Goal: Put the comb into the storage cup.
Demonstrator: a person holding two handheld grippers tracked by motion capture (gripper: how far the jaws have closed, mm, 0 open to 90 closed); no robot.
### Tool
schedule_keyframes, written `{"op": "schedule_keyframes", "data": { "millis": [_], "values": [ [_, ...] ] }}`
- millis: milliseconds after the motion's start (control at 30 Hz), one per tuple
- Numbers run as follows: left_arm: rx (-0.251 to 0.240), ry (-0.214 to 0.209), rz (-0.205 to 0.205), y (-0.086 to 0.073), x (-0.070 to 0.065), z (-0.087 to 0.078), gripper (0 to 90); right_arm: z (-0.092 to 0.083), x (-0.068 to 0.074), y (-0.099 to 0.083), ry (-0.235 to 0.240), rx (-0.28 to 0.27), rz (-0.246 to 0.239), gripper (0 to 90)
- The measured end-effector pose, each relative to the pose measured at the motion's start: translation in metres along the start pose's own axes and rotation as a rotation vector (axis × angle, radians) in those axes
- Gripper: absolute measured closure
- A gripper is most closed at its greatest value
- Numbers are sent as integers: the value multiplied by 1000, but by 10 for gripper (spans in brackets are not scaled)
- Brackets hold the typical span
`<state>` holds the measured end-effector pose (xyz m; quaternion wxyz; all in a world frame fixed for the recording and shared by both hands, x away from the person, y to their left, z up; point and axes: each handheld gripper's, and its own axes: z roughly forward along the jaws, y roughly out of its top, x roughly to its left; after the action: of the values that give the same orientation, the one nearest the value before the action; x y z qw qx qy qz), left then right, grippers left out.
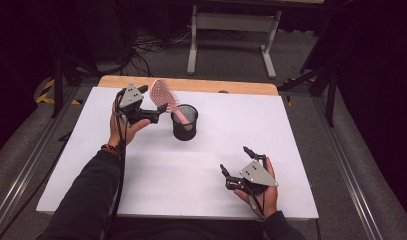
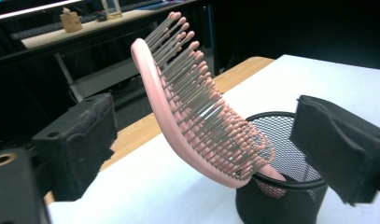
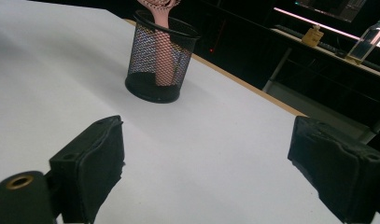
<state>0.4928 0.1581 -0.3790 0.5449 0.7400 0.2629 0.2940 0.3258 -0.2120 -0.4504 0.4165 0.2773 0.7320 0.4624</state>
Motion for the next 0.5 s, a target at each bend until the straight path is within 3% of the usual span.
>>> {"op": "schedule_keyframes", "data": {
  "millis": [500],
  "values": [
    [20, -18, 41, 1, -4, -3, 50, -2, -1, 1, -4, -1, -3, 123]
  ]
}}
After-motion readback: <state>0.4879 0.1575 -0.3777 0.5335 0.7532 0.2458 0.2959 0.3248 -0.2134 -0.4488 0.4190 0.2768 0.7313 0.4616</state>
